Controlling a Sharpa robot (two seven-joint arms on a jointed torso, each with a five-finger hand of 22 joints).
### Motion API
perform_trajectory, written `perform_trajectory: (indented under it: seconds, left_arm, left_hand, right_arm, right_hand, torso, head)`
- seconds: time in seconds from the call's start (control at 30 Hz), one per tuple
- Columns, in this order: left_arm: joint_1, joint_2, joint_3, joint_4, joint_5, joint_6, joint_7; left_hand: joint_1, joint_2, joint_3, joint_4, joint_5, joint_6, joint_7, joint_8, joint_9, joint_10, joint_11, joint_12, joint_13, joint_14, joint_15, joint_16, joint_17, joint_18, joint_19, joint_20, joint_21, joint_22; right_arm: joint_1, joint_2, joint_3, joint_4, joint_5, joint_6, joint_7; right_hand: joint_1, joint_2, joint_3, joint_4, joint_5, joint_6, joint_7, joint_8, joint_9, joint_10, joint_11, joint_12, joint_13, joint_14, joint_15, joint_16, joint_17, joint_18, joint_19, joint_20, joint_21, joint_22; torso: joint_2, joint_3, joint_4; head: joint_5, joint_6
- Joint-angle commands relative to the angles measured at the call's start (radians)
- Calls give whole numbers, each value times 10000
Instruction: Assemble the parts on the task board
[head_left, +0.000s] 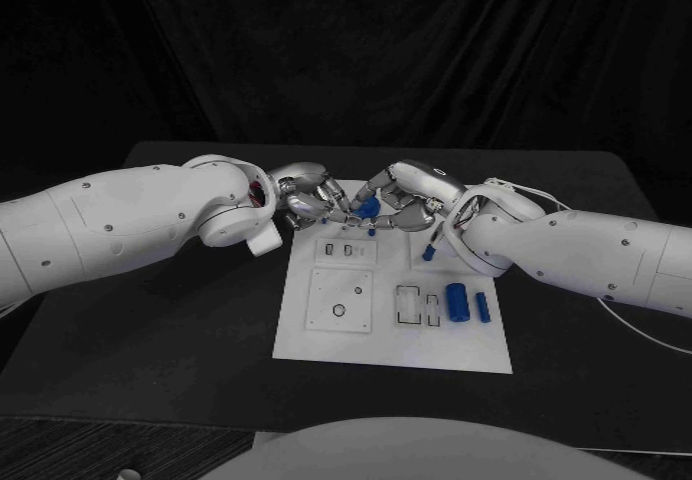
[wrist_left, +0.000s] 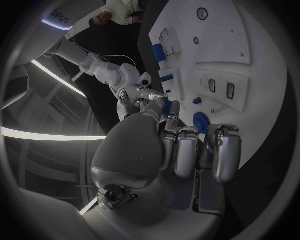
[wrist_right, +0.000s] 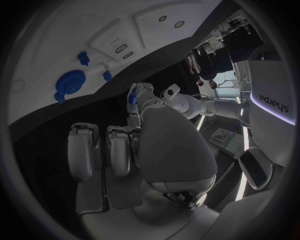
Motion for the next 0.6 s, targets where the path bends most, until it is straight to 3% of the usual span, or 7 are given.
perform_trajectory:
  seconds: [0.03, 0.13, 0.23, 0.6]
  left_arm:
    - [-23, 32, 13, 6, 94, 26, 196]
    - [-27, 28, 13, -9, 94, 106, 124]
    - [-31, 20, 13, -39, 116, 212, 11]
    - [-38, -8, 13, -99, 137, 304, -199]
  left_hand:
    - [33, 10, 366, -367, 201, -76, -44, 110, 51, 1043, -52, 14, 2610, 1039, -86, 26, 2630, 171, 409, -45, -56, 2324]
    - [6, 3, 434, -398, 348, -124, -33, 150, 78, 1043, -45, 14, 2610, 1039, -80, 26, 2630, 174, 400, -42, -70, 2321]
    - [-18, -33, 612, -500, 711, -177, -7, 234, 130, 1043, -29, 14, 2610, 1039, -67, 26, 2630, 176, 393, -36, -84, 2319]
    - [-27, -42, 782, -577, 878, -182, -2, 298, 164, 1043, -23, 14, 2610, 1039, -63, 26, 2630, 178, 387, -28, -93, 2317]
  right_arm:
    - [12, 6, 4, 9, -17, 9, -31]
    - [12, -10, 4, 11, -292, 22, -61]
    - [13, -41, 4, 22, -646, 34, -107]
    - [14, -195, 3, 62, -1333, 158, -264]
  right_hand:
    - [30, 81, -6, -95, 65, -116, 17, -55, -4, 1041, 92, 14, 2629, 1027, 106, -14, 2564, 84, 670, 87, -60, 2417]
    - [22, 63, -32, -115, 64, -482, 45, -257, -86, 1041, 125, 14, 2629, 1021, 136, -25, 2545, 92, 654, 126, -85, 2408]
    - [-16, 7, -76, -94, -21, -1035, 35, -560, -244, 1041, 124, 14, 2629, 1014, 149, -37, 2522, 102, 632, 153, -119, 2396]
    - [-33, -53, -109, -57, -110, -1446, 62, -768, -385, 1041, 148, 14, 2629, 1007, 167, -49, 2502, 111, 612, 171, -151, 2384]
  torso:
    - [2, 5, -4]
    - [3, 10, -5]
    - [0, 10, -7]
    - [1, 5, 1]
  head:
    - [4, 0]
    - [-1, 0]
    - [7, 0]
    - [-20, 0]
